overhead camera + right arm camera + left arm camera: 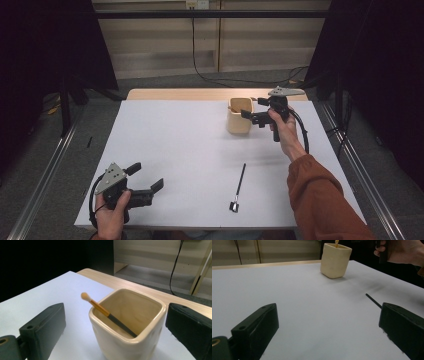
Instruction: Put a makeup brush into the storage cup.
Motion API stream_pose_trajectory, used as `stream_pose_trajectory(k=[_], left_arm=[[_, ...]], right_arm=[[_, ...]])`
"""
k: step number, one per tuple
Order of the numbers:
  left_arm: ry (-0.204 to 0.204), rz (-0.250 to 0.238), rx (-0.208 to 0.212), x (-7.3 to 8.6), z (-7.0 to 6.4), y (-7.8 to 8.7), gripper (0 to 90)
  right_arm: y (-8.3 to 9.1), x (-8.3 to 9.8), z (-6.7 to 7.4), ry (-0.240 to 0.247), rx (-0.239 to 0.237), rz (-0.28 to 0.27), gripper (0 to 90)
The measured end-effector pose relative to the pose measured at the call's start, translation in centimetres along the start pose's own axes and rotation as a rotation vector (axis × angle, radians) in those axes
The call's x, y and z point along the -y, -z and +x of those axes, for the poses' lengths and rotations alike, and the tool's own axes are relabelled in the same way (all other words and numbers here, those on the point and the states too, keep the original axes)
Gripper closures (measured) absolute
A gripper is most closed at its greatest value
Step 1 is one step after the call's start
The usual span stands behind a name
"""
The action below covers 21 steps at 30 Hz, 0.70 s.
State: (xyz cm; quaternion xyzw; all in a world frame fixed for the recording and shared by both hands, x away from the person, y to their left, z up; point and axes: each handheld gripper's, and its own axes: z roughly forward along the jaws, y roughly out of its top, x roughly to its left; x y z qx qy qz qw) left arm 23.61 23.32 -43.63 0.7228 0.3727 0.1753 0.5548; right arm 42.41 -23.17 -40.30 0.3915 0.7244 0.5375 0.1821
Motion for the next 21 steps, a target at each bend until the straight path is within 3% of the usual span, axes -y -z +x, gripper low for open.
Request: stream_pose_trajectory(k=[12, 21], left_arm=[[0.001, -0.005, -0.004, 0.0, 0.1, 0.0, 2.5], [0.001, -0.009, -0.005, 0.0, 0.0, 0.0, 2.5]], right_arm=[[2.1, 0.9, 0.7, 0.0, -0.025, -0.036, 1.9], [3.9, 1.9, 1.3, 0.016, -0.033, -0.022, 2.1]])
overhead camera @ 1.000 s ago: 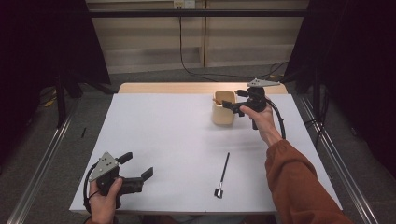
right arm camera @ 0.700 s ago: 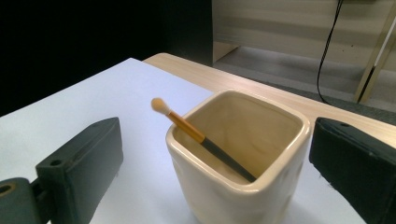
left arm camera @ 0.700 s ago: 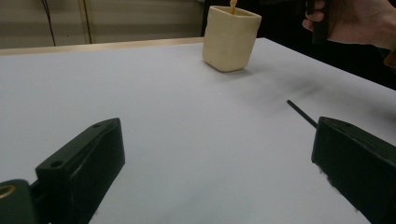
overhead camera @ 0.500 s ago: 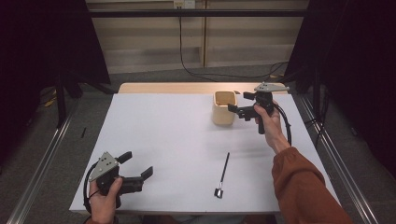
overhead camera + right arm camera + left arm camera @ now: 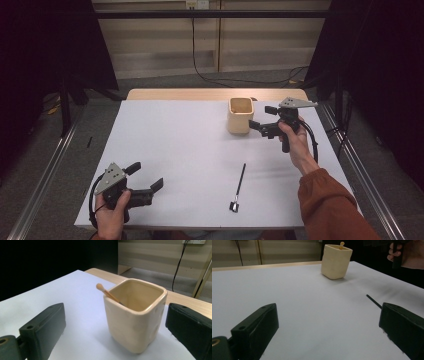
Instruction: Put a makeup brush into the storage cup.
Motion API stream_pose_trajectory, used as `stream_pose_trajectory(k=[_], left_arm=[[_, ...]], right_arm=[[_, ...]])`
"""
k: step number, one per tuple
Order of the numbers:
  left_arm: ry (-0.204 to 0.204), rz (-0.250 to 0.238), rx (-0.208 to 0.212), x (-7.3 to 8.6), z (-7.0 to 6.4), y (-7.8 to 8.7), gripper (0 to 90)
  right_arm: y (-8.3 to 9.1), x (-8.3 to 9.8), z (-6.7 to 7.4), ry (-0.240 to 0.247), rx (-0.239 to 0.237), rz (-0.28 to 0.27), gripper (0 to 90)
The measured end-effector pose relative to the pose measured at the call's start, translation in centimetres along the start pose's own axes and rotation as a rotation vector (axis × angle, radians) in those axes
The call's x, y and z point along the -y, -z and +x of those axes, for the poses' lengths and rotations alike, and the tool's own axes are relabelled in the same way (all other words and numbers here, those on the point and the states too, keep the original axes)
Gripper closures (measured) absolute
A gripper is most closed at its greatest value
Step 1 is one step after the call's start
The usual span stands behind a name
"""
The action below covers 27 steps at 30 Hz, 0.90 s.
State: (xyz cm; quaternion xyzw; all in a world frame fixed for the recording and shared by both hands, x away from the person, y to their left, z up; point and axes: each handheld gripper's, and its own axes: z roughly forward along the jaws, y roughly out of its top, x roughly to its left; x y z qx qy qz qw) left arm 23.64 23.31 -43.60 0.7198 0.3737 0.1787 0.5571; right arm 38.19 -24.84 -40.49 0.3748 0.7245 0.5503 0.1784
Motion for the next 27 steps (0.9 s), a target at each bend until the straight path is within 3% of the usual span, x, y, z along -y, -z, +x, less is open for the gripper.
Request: stream_pose_trajectory(k=[10, 20, 27], left_arm=[[0.0, -0.011, 0.002, -0.1, -0.1, 0.2, 2.4], [-0.036, -0.007, 0.026, -0.2, -0.5, 0.0, 1.8], [-0.038, -0.015, 0.03, -0.3, -0.6, 0.0, 1.8]], right_arm=[[2.4, 0.8, 0.9, 0.013, -0.007, -0.001, 2.2], [5.6, 2.4, 1.7, 0.007, 0.019, 0.001, 2.7], [7.4, 3.1, 2.3, 0.015, 0.043, 0.001, 3.3]])
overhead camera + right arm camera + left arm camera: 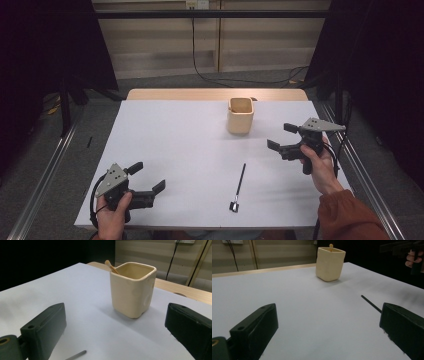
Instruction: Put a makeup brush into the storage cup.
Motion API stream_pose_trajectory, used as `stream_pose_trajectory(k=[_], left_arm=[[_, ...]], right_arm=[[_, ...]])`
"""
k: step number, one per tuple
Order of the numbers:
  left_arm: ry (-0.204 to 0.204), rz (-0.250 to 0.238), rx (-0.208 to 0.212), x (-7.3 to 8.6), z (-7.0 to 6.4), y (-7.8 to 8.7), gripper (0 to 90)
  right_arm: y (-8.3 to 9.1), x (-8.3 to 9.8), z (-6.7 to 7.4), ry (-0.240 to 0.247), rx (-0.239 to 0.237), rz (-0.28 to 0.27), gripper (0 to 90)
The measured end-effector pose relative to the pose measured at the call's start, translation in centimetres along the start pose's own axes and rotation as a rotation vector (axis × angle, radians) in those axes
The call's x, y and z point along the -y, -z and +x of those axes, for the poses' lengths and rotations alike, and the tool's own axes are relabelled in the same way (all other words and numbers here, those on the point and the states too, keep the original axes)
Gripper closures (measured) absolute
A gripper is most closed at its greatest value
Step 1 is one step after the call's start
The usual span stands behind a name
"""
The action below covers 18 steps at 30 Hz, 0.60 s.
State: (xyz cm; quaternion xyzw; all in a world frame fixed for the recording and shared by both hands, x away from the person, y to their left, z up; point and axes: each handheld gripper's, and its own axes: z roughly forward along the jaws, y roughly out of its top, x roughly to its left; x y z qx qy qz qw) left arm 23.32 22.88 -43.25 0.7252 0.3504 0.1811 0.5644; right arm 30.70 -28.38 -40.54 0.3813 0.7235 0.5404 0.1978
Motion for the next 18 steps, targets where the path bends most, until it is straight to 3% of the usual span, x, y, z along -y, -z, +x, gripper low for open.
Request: stream_pose_trajectory(k=[7, 18], left_arm=[[0.006, 0.006, -0.002, 0.0, 0.1, -0.1, 1.7], [0.013, 0.002, -0.004, 0.1, 0.3, 0.1, 1.6]], right_arm=[[2.0, 0.9, 1.0, -0.009, 0.005, -0.034, 3.1], [4.1, 3.4, 1.9, -0.024, 0.037, -0.029, 3.1]])
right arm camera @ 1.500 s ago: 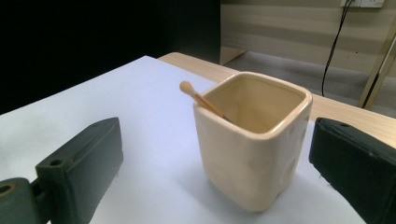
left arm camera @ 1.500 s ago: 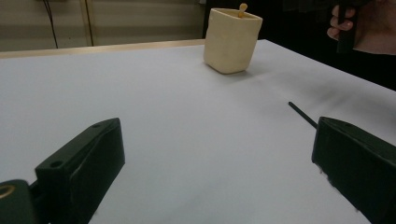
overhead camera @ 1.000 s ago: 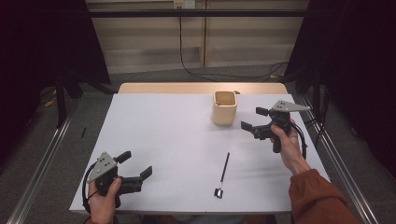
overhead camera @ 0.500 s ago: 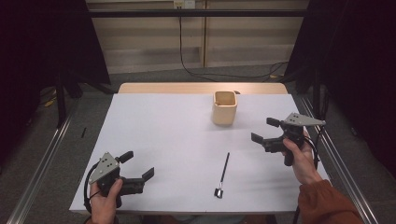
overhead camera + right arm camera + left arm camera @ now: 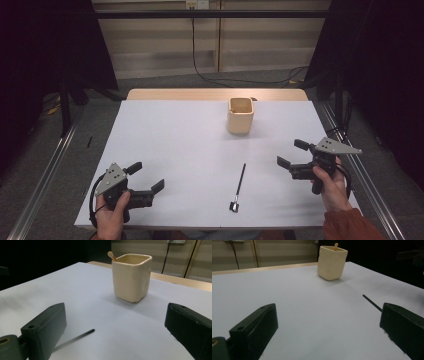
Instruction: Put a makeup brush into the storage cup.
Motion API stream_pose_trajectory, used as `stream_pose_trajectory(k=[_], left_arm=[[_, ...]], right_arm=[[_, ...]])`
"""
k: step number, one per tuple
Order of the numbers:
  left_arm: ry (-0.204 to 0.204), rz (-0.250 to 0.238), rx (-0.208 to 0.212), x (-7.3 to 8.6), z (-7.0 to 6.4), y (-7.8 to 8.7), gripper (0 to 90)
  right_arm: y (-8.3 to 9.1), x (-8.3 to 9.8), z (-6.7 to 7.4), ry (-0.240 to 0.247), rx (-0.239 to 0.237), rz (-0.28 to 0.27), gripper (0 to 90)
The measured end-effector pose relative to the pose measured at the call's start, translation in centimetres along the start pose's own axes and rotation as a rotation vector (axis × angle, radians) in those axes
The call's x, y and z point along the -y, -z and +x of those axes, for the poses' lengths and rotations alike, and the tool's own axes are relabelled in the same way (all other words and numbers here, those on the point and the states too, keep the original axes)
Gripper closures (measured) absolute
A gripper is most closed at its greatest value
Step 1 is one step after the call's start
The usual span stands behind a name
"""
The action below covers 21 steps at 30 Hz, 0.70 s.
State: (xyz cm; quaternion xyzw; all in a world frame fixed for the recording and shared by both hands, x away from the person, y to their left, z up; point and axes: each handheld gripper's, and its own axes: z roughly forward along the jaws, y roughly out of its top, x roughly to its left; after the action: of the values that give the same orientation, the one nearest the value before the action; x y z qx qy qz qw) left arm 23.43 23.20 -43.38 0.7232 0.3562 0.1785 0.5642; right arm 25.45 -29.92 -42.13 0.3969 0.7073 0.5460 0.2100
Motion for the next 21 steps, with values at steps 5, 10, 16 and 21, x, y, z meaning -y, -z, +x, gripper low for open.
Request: stream_pose_trajectory(k=[5, 10, 16, 21], left_arm=[[0.002, -0.002, -0.01, 0.0, 0.0, 0.1, 1.5], [0.0, -0.01, -0.012, 0.0, 0.0, 0.4, 1.5], [0.003, -0.018, -0.015, 0.0, 0.1, 0.4, 1.4], [0.0, -0.019, -0.013, 0.0, 0.1, 0.3, 1.4]], right_arm=[[1.2, 0.8, 0.4, -0.008, 0.013, 0.003, 3.0], [2.2, 1.8, 1.1, -0.012, 0.026, 0.007, 2.2], [2.8, 2.4, 1.6, 0.001, 0.049, 0.011, 2.0], [3.0, 2.4, 1.4, -0.004, 0.053, 0.011, 1.7]])
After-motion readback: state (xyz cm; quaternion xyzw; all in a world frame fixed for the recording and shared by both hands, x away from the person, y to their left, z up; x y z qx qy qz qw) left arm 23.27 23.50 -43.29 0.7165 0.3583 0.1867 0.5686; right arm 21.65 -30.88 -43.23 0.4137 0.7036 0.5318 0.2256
